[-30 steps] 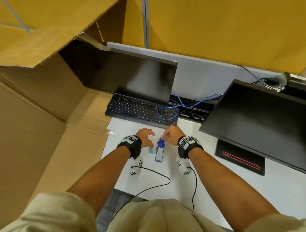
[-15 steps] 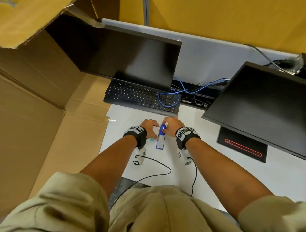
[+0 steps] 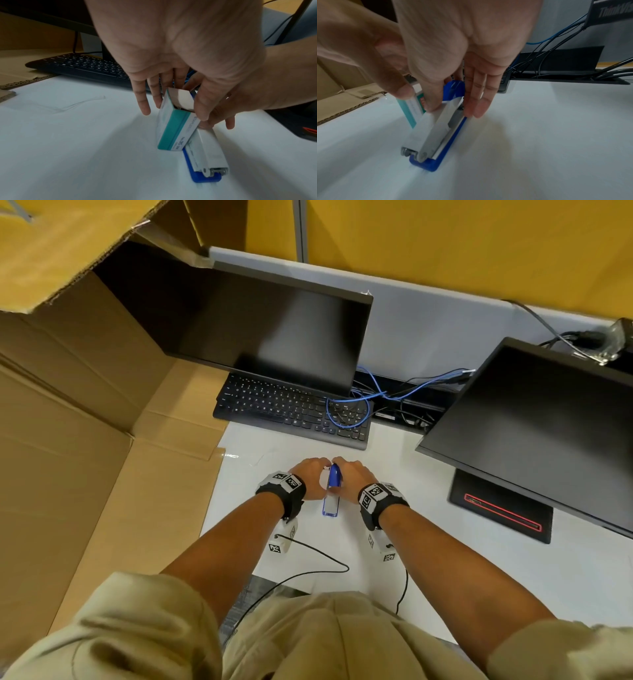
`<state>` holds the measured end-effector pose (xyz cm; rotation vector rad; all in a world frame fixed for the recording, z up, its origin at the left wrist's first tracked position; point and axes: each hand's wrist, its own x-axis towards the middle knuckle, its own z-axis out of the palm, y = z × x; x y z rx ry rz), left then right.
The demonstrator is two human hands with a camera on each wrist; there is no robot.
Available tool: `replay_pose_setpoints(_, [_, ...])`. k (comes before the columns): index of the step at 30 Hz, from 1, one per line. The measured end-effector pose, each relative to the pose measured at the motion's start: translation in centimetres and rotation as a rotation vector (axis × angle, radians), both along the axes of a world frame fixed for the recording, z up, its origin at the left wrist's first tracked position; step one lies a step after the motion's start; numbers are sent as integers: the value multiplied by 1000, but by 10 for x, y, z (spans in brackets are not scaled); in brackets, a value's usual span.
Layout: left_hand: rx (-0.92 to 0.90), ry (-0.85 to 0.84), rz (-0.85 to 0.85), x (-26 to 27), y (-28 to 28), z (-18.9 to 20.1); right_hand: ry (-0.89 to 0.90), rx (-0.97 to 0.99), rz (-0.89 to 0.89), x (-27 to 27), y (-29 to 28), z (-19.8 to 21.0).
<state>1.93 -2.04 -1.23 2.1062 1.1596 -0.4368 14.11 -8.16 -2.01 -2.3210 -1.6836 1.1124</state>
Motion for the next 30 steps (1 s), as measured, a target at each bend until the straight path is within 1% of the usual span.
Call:
replay_pose_setpoints(6, [2,-2,-11,-4,2,-2,9,13,40,0,0,4])
replay_pose_setpoints(9, [-1,12,-7,-13,5,-4,-27,-10,121,3,0,6])
replay_pose_setpoints(12, [32,28,-42,-19,8,-3,-61,-17,215,4,-2,2])
replay_pose_setpoints(16, [66,68,-80,-23,10,-1,-86,11,276,5,-6,-5])
replay_pose_setpoints(19, [155,79,-142,-24,5,1,-88,31,260,8,-11,-9])
replay_pose_setpoints(22, [291,-79,-143,-18,-8,3,-52,36,191,15,-18,-14])
replay_pose_setpoints(24, [330,-152,-137,-11,-20,2,-27,54,164,20,-21,-16])
replay_pose_setpoints(27, [320,-97,-210,-5,-39,-5,47,103,128,25,-23,-15])
replay_pose_setpoints(30, [264,-18,-291,-7,-55,-17,117,168,82,27,-22,-14])
